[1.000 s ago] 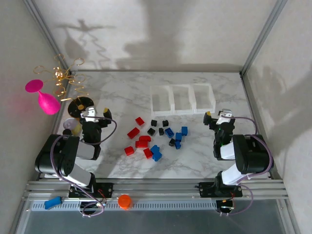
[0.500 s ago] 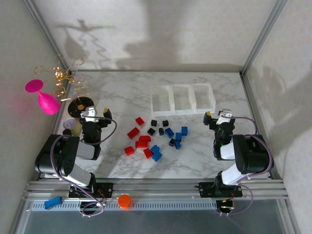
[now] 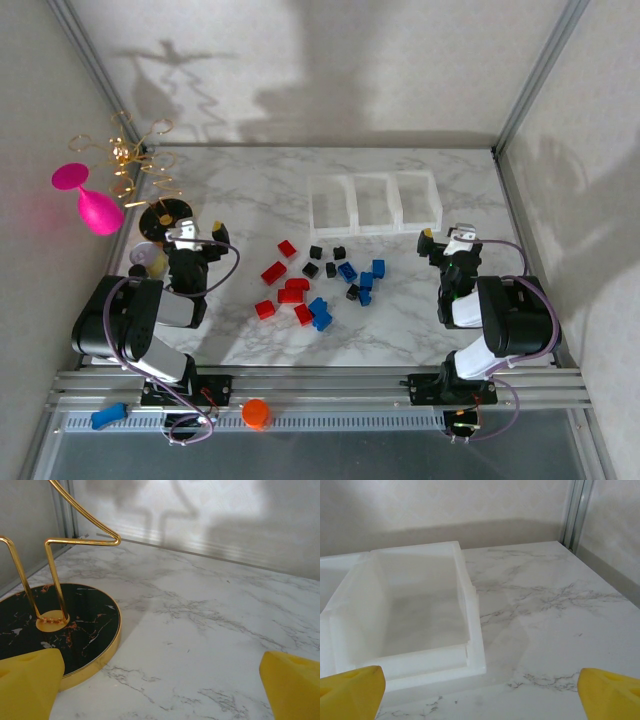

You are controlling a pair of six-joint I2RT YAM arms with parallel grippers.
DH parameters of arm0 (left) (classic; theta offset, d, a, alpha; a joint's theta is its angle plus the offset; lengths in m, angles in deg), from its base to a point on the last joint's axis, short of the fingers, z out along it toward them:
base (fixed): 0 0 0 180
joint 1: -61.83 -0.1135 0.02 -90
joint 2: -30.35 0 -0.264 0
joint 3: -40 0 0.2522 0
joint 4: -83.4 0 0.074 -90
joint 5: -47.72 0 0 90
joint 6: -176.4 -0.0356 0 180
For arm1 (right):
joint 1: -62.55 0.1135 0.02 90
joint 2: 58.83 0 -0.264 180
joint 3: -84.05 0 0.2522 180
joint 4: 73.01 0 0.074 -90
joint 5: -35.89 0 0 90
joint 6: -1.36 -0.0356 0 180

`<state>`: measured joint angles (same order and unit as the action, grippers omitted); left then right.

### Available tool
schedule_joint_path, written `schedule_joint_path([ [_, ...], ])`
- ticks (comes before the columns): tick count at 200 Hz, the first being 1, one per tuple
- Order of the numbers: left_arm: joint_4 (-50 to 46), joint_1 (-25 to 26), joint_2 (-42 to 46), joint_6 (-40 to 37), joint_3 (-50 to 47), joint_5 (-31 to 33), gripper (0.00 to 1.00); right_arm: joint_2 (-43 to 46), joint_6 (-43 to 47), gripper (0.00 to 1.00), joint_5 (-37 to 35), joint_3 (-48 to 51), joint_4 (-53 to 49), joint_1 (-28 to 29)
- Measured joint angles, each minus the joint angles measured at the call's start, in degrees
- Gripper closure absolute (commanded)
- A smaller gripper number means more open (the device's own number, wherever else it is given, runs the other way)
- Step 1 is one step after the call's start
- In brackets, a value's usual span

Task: Sort the legos into containers by color
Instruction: Pick up the lego from the center of the table.

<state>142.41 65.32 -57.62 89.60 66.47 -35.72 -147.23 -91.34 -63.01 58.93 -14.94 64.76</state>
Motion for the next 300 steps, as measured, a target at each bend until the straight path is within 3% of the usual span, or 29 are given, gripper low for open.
schedule_joint_path([
  [86,-0.9,0.33,0.39,-0.09,0.09,0.22,0.01,0.61,0.0,0.01,-0.02,-0.17,-0.96,0.0],
  [158,-18.95,3.23,13.75,0.59,6.16,1.6,0.01,11.47,-3.96,0.01,-3.96,-7.96,-18.16,0.0],
  [219,-34.12,3.3,25.66,13.29,7.69,4.15,0.01,19.19,-18.08,0.01,-4.31,-17.14,-42.38,-0.11],
  [300,-50.56,4.96,34.12,31.56,8.83,2.23,0.01,26.47,-25.11,0.01,7.87,-19.65,-60.52,1.51],
])
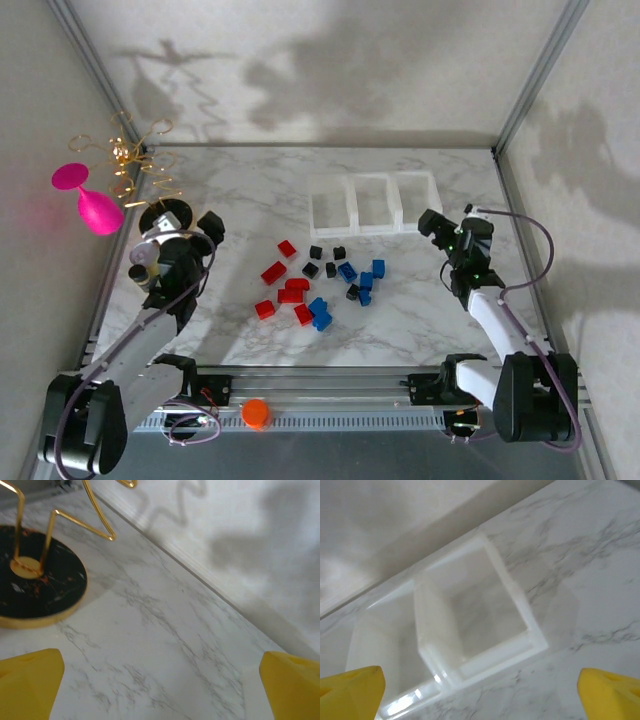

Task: Sort the legos into containers by color
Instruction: Pick up the lego from the center of the table.

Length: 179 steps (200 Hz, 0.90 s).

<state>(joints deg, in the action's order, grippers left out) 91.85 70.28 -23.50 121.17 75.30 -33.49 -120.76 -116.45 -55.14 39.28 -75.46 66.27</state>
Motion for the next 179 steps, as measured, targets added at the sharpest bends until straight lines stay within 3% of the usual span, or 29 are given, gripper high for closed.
schedule_joint_path([
  [39,-8.7,6.25,1.57,2.62,2.38,-1.92,0.01,0.7,0.22,0.01,2.82,-3.3,-8.61,7.04],
  [115,-22.32,24.28,3.39,5.49,5.7,-2.6,0.01,-3.89,0.72,0.02,0.96,-10.73,-22.95,26.23],
  [179,-26.58,34.01,3.48,10.54,5.7,1.49,0.01,-16.26,-1.44,0.19,-7.19,-17.55,-28.7,42.73],
])
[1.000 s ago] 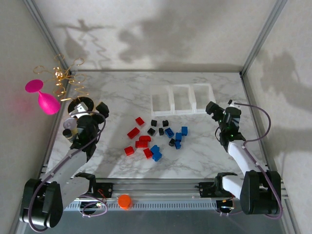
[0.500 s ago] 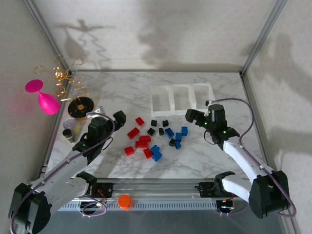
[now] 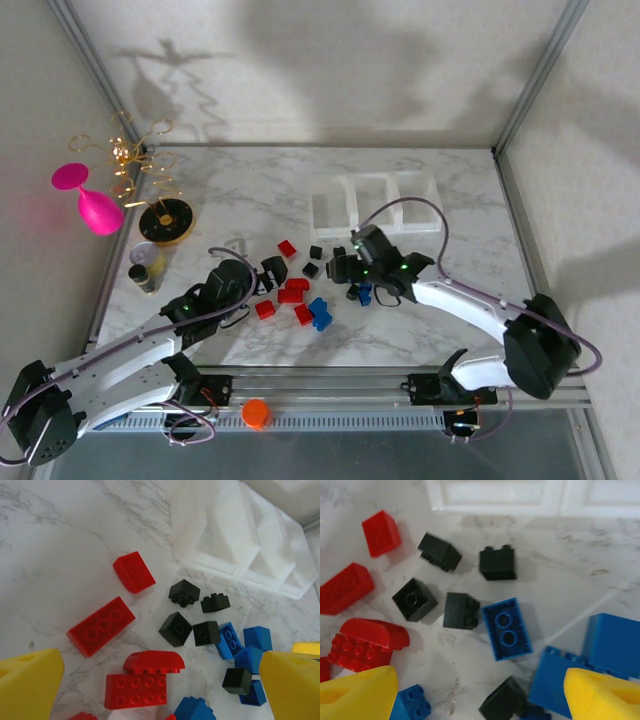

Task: Sort the legos into containers by color
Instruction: Pick up the lego from the center of the table.

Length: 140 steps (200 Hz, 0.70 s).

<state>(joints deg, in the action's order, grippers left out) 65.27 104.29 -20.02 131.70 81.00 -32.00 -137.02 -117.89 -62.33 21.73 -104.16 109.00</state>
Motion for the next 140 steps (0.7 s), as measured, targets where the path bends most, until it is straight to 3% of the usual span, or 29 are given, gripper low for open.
schedule_joint_path([
  [38,-1.62,2.78,-1.57,2.82,0.0,1.77,0.01,-7.58,-1.25,0.3,-4.07,-4.26,-0.44,4.15],
  [93,-2.25,3.58,-1.97,5.16,0.0,3.96,0.01,-17.31,-1.9,0.47,-7.34,-9.7,-0.42,5.33],
  [140,-2.4,3.58,-2.4,5.64,0.0,4.79,0.01,-22.49,-1.49,0.54,-9.44,-12.52,-0.44,5.42],
])
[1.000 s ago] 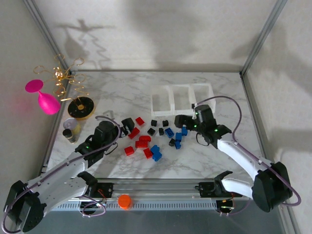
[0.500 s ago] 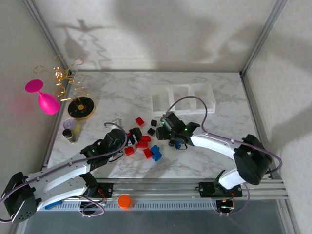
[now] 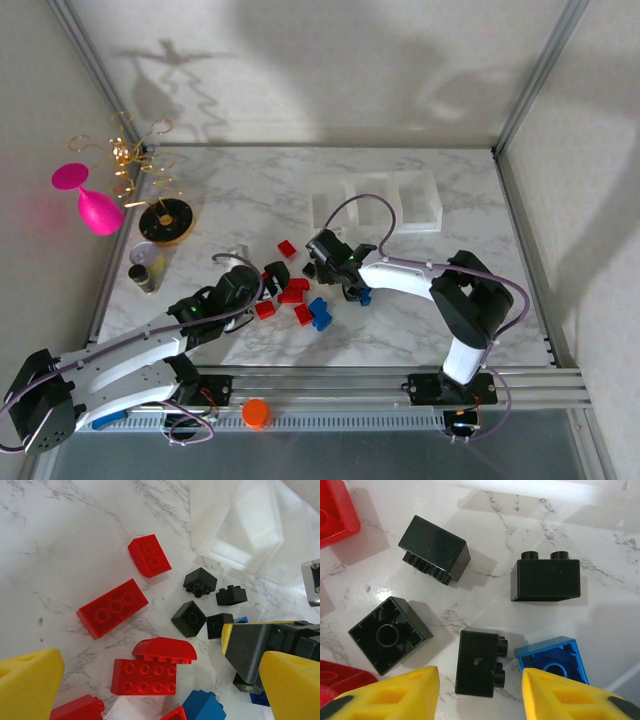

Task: Sort the legos into containers by color
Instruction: Pick up the lego from the center of the table.

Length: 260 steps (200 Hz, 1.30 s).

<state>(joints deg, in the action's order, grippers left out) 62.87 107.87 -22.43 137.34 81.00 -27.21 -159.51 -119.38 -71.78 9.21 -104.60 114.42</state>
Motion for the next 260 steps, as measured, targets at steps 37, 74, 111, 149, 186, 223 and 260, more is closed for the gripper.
schedule_joint_path([
  [37,-0.02,0.0,-0.26,-0.02,0.02,0.2,0.01,-2.32,0.13,0.62,-1.92,-1.6,0.0,0.09],
  [74,-0.46,0.0,-0.26,-0.07,0.04,1.09,0.0,-4.07,0.79,0.68,-3.3,-2.91,-0.11,0.15],
  [111,-0.66,0.0,-0.31,-0.09,0.33,1.27,0.01,-4.33,1.49,0.77,-3.85,-3.78,-0.24,0.15],
  [149,-0.83,0.0,-0.33,-0.09,0.52,1.27,0.0,-4.33,1.55,0.79,-4.76,-3.89,-0.37,0.2],
  [186,-1.25,0.0,-0.33,-0.11,1.16,1.27,0.01,-4.33,1.53,0.79,-4.85,-3.98,-0.68,0.2],
  [223,-1.64,0.0,-0.33,-0.26,3.13,1.27,0.01,-2.6,1.75,0.79,-4.92,-4.11,-1.84,0.17],
  [260,-2.34,0.0,-1.36,-1.05,5.73,1.31,0.0,-0.66,3.56,0.78,-6.71,-8.22,-3.43,-0.15],
])
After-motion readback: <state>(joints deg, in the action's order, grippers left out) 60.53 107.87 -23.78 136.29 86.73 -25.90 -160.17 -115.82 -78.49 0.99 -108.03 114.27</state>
